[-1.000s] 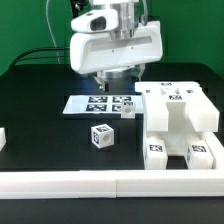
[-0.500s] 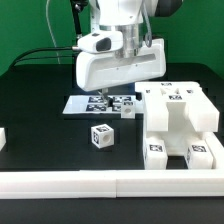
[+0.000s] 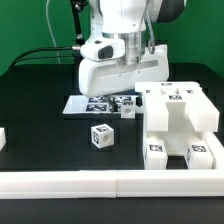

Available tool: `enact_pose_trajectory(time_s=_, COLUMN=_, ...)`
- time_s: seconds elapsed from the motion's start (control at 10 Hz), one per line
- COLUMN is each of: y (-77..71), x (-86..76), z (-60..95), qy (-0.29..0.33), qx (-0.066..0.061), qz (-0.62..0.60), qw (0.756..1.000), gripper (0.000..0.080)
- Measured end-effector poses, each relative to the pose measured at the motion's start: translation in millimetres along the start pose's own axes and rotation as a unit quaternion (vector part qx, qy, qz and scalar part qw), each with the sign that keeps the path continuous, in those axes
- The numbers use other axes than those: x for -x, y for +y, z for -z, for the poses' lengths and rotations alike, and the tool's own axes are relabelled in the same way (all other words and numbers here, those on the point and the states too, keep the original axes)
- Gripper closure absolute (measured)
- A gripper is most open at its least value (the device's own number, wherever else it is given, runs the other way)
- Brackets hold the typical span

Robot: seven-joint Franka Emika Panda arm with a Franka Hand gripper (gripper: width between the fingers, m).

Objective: Assemble chair

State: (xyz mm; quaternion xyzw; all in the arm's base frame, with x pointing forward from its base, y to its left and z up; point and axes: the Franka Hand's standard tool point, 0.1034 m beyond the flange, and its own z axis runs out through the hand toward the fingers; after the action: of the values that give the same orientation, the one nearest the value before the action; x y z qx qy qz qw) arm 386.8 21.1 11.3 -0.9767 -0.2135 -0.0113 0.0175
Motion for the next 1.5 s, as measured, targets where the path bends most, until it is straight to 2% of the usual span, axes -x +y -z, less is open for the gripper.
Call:
enact_pose_trajectory(time_s=0.1, y=0.0, x=0.0, z=0.0, qy=0.000, qx=0.000, qz=0.000, qw=1.000, gripper=0.0421)
enact_pose_trajectory(time_s=0.2, y=0.1, x=-0.1, z=0.0, qy=0.000, qx=0.000, qz=0.000, qw=1.000, gripper=0.0517)
enact_pose_trajectory(time_s=0.5, y=1.3, x=0.8, z=0.0, qy=0.000, qx=0.000, qz=0.001, qw=1.000, gripper=0.0517)
enact_pose_trajectory(time_s=0.6, y=14.8, x=13.6, z=0.9, qy=-0.006, qx=0.001, qz=0.061, qw=0.998, gripper=0.0517)
enact_pose_trajectory(time_s=0.8, y=56.0, x=45.6, z=7.4, qy=-0.021, qx=-0.009, qz=0.092, qw=0.995, gripper=0.0517)
enact_pose_trajectory(time_s=0.9, y=66.0, x=53.0, z=6.6, qy=-0.022, qx=-0.009, qz=0.107, qw=0.994, gripper=0.0517)
enact_pose_trajectory(time_s=1.0, y=62.8, x=51.4, z=5.7, qy=-0.024, qx=-0.009, qz=0.151, qw=0.988, gripper=0.0517)
enact_pose_trajectory(time_s=1.3, y=65.2, x=51.5, z=5.6, qy=-0.027, qx=-0.010, qz=0.253, qw=0.967, gripper=0.0515)
enact_pose_trajectory(time_s=1.4, y=73.9, x=48.2, z=6.9, qy=-0.037, qx=-0.020, qz=0.318, qw=0.947, gripper=0.0515)
enact_pose_trajectory(time_s=1.5, y=87.7, x=42.4, z=7.4, qy=-0.048, qx=-0.032, qz=0.407, qw=0.912, gripper=0.0515)
